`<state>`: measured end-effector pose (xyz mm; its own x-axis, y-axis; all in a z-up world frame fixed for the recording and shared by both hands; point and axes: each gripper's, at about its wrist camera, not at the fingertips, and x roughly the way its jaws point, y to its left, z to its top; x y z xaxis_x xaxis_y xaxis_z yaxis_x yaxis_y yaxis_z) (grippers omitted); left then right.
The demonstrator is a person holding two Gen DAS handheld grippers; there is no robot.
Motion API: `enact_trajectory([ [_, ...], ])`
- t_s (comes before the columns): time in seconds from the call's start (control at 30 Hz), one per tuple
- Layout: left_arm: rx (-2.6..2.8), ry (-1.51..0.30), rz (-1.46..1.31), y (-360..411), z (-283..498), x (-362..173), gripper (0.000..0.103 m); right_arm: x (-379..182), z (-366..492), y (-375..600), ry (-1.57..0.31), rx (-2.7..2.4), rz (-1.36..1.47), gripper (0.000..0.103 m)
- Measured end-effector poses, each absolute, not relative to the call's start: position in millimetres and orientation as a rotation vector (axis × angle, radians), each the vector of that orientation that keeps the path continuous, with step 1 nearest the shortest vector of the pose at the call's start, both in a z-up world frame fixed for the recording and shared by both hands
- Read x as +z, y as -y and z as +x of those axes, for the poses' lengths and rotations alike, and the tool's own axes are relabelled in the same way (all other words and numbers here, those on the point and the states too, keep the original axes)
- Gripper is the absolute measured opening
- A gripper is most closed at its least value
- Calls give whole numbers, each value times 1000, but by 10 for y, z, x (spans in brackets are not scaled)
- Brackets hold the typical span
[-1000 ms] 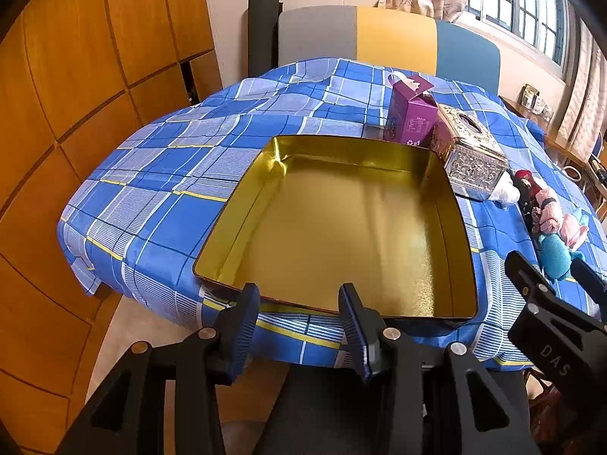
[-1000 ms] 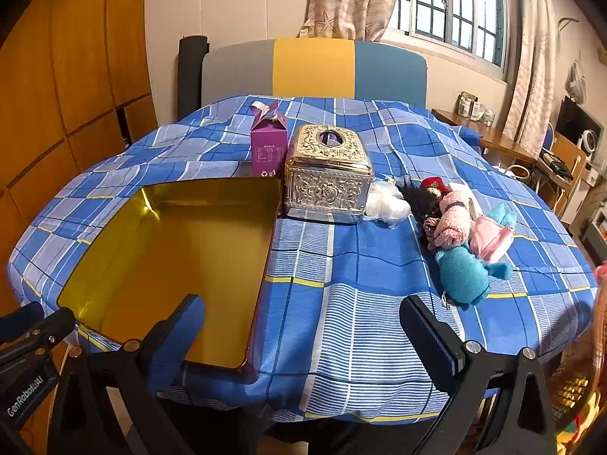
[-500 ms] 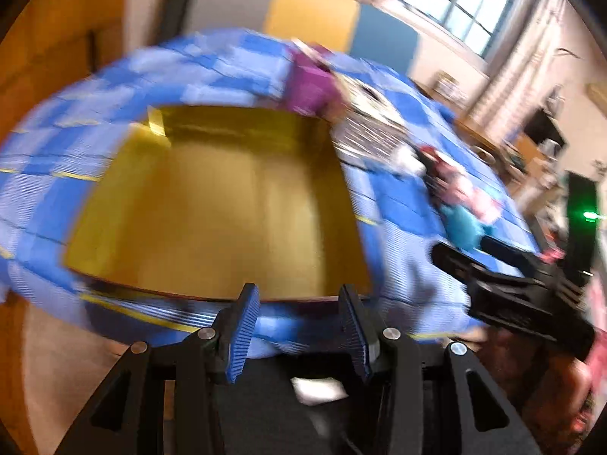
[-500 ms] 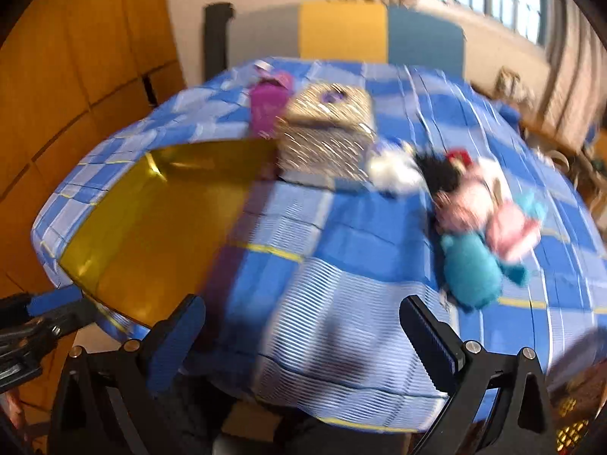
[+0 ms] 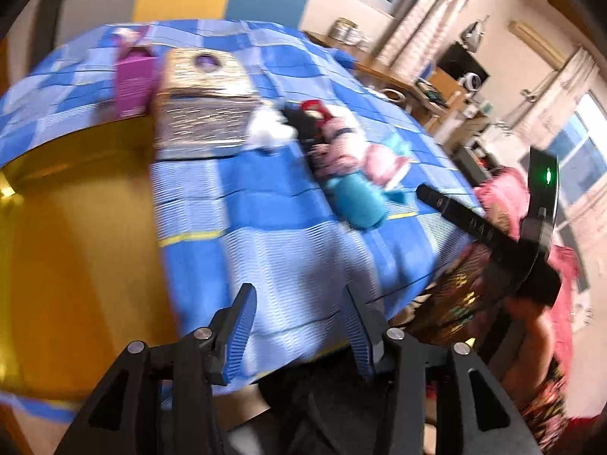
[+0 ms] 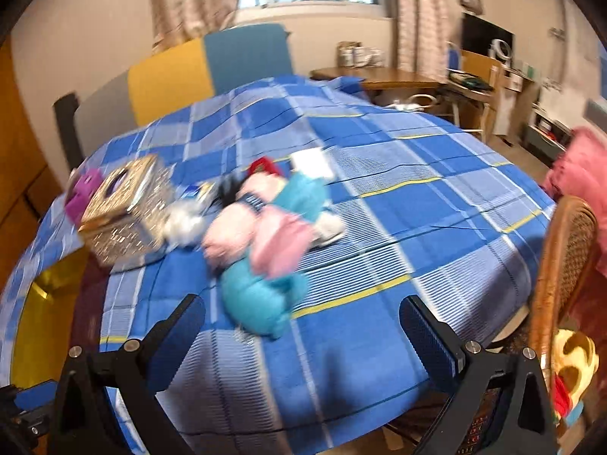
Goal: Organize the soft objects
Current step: 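Lower the left gripper onto the pink towel roll and close it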
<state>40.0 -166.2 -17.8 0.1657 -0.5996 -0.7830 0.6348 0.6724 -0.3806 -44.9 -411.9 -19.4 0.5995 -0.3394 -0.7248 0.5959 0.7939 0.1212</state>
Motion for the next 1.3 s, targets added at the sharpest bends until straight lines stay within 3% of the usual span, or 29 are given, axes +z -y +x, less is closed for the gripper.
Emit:
enact_trajectory([
  [0.1, -917, -1091, 26, 1931, 553, -159, 64, -181, -491, 4196, -734, -582, 389, 103],
  [0.4, -936, -1013, 150, 2908, 971, -160, 64, -252, -504, 4255, -771, -592, 404, 103],
  [0.87, -913, -1079, 215, 3927, 1465, -487, 63, -360, -478, 4295, -784, -528, 469, 103],
  [1.0, -901, -1135, 229, 3995, 1542, -685, 34, -381, -477, 4291, -782, -519, 466, 103],
  [1.3, -924, -1096, 144, 3616, 1554, -625, 31, -417, -379, 4187, -758, -469, 410, 103],
])
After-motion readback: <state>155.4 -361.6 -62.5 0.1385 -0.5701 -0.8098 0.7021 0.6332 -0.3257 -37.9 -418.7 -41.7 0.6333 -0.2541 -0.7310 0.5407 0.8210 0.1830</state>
